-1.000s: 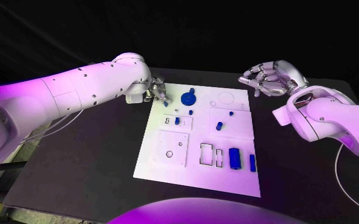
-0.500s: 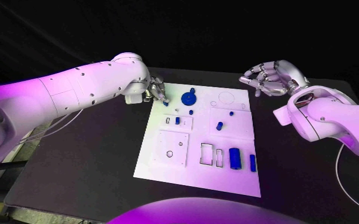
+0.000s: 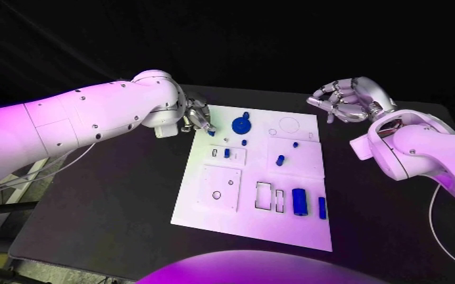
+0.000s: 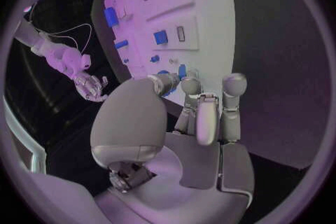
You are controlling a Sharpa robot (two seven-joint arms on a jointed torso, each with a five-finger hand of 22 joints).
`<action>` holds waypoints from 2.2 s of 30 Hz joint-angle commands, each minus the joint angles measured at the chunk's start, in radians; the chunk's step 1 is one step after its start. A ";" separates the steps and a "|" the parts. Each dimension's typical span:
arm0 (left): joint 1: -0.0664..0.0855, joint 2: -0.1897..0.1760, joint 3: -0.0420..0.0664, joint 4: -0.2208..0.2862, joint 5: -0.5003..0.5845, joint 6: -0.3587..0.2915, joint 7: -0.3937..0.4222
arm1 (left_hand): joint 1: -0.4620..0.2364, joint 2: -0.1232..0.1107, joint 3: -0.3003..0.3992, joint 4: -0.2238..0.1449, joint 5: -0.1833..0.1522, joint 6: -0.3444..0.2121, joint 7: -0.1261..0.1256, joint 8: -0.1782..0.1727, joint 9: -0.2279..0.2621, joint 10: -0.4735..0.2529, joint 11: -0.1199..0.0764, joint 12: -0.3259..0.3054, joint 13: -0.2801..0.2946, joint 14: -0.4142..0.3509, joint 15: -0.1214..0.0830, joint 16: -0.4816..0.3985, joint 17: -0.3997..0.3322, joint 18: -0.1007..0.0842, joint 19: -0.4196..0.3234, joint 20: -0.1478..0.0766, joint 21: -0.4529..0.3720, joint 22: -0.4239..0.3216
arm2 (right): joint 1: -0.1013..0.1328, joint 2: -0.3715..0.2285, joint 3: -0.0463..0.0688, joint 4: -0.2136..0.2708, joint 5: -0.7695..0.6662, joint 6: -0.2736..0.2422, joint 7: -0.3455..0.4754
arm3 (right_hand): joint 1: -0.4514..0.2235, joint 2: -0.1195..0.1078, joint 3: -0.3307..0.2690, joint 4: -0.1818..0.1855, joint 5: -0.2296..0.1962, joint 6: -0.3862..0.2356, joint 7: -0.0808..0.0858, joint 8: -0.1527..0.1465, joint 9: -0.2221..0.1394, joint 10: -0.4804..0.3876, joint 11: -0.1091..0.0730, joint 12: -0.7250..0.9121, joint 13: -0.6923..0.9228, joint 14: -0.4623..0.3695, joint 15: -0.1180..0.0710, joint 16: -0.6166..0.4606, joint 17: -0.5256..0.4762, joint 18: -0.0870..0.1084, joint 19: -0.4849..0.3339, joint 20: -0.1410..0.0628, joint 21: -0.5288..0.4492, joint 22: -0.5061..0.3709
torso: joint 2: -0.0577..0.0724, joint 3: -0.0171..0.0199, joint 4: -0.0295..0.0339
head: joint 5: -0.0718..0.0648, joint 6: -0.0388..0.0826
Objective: Assemble the parts on the task board
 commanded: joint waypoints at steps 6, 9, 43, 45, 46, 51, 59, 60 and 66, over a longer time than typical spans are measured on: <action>-0.010 -0.044 -0.002 0.083 0.004 -0.099 0.012 | -0.023 -0.010 0.159 -0.139 0.004 0.020 -0.015 0.008 0.087 0.023 -0.003 0.014 0.018 0.045 -0.011 0.008 0.013 -0.003 0.020 -0.002 0.015 0.023 | -0.002 0.002 0.000 0.000 -0.003 0.013 0.009 | 0.000 0.006 -0.003 0.000 -0.002 -0.006 -0.002 0.005 0.002 -0.004 -0.001 -0.003 -0.001 -0.006 -0.003 -0.006 0.000 0.020 -0.001 0.006 -0.005 -0.001 | 0.000 0.0002 -0.0008 | 0.007 0.000; -0.018 -0.056 -0.004 0.109 -0.012 -0.119 0.013 | -0.027 -0.013 0.166 -0.143 0.004 0.023 -0.016 0.009 0.088 0.026 -0.004 0.015 0.020 0.045 -0.011 0.008 0.014 -0.004 0.023 -0.003 0.017 0.026 | -0.002 0.002 0.000 0.001 -0.003 0.013 0.010 | 0.000 0.006 -0.003 0.000 -0.002 -0.006 -0.002 0.005 0.002 -0.004 -0.001 -0.003 -0.001 -0.006 -0.003 -0.006 0.000 0.020 -0.001 0.006 -0.005 -0.001 | 0.001 -0.0001 -0.0010 | 0.009 0.000; -0.068 -0.078 -0.028 0.184 -0.121 -0.119 0.010 | -0.084 -0.049 0.253 -0.176 0.016 0.045 -0.027 0.033 0.111 0.054 -0.015 0.023 0.044 0.047 -0.021 0.008 0.016 -0.008 0.040 -0.012 0.036 0.054 | -0.007 0.002 0.000 0.003 0.000 0.014 0.012 | -0.001 0.009 -0.004 0.000 -0.002 -0.007 -0.002 0.007 0.001 -0.004 -0.001 -0.005 -0.005 -0.006 -0.003 -0.011 -0.002 0.020 0.000 0.006 -0.009 -0.003 | 0.003 -0.0013 -0.0013 | 0.012 -0.007; -0.069 -0.077 -0.028 0.183 -0.122 -0.116 0.010 | -0.086 -0.050 0.255 -0.177 0.016 0.045 -0.028 0.034 0.112 0.054 -0.015 0.023 0.045 0.047 -0.022 0.007 0.015 -0.008 0.040 -0.012 0.036 0.054 | -0.008 0.002 0.000 0.003 0.000 0.014 0.012 | -0.001 0.009 -0.004 0.000 -0.002 -0.007 -0.002 0.007 0.001 -0.004 -0.001 -0.005 -0.005 -0.006 -0.003 -0.011 -0.002 0.020 0.000 0.006 -0.009 -0.003 | 0.003 -0.0014 -0.0016 | 0.011 -0.007; -0.070 -0.076 -0.028 0.182 -0.122 -0.114 0.009 | -0.086 -0.050 0.255 -0.177 0.016 0.045 -0.028 0.034 0.112 0.054 -0.015 0.023 0.045 0.047 -0.022 0.007 0.015 -0.008 0.040 -0.012 0.036 0.054 | -0.008 0.002 0.000 0.003 0.000 0.014 0.012 | -0.001 0.009 -0.004 0.000 -0.002 -0.007 -0.002 0.007 0.001 -0.004 -0.001 -0.005 -0.005 -0.006 -0.003 -0.011 -0.002 0.020 0.000 0.006 -0.009 -0.003 | 0.003 -0.0012 -0.0019 | 0.011 -0.007; -0.073 -0.074 -0.029 0.179 -0.129 -0.103 0.008 | -0.089 -0.051 0.259 -0.179 0.018 0.044 -0.028 0.035 0.114 0.054 -0.016 0.022 0.043 0.047 -0.022 0.007 0.015 -0.008 0.040 -0.013 0.037 0.054 | -0.008 0.001 0.000 0.004 0.000 0.015 0.013 | -0.001 0.009 -0.004 0.000 -0.002 -0.007 -0.002 0.007 0.001 -0.004 -0.001 -0.005 -0.005 -0.006 -0.003 -0.011 -0.002 0.020 0.000 0.006 -0.009 -0.003 | 0.003 -0.0008 -0.0017 | 0.011 -0.007; -0.074 -0.072 -0.029 0.176 -0.141 -0.085 0.006 | -0.092 -0.052 0.263 -0.180 0.019 0.044 -0.028 0.036 0.116 0.055 -0.016 0.023 0.046 0.047 -0.023 0.007 0.015 -0.008 0.040 -0.013 0.037 0.054 | -0.008 0.000 0.000 0.005 -0.013 0.014 0.013 | -0.002 0.010 -0.004 0.001 -0.002 -0.008 -0.002 0.007 0.001 -0.004 0.000 -0.005 -0.005 -0.006 -0.003 -0.011 -0.002 0.020 0.000 0.006 -0.010 -0.003 | 0.003 -0.0005 -0.0017 | 0.011 -0.008; -0.074 -0.072 -0.029 0.176 -0.142 -0.083 0.006 | -0.092 -0.052 0.263 -0.180 0.019 0.044 -0.028 0.036 0.116 0.055 -0.016 0.023 0.046 0.047 -0.023 0.007 0.015 -0.008 0.040 -0.013 0.037 0.054 | -0.008 0.000 0.000 0.005 -0.013 0.014 0.014 | -0.002 0.010 -0.004 0.001 -0.002 -0.008 -0.002 0.007 0.001 -0.004 0.000 -0.005 -0.005 -0.006 -0.003 -0.011 -0.002 0.020 0.000 0.006 -0.010 -0.003 | 0.003 -0.0003 -0.0017 | 0.011 -0.008; -0.075 -0.072 -0.029 0.176 -0.146 -0.073 0.005 | -0.098 -0.055 0.271 -0.185 0.022 0.045 -0.029 0.039 0.120 0.056 -0.017 0.023 0.046 0.047 -0.023 0.007 0.016 -0.008 0.041 -0.014 0.038 0.056 | -0.009 0.000 0.000 0.005 -0.015 0.014 0.014 | -0.002 0.010 -0.004 0.001 -0.002 -0.008 -0.002 0.007 0.001 -0.004 0.000 -0.005 -0.005 -0.006 -0.003 -0.011 -0.002 0.020 0.000 0.006 -0.010 -0.003 | 0.003 -0.0005 -0.0019 | 0.012 -0.009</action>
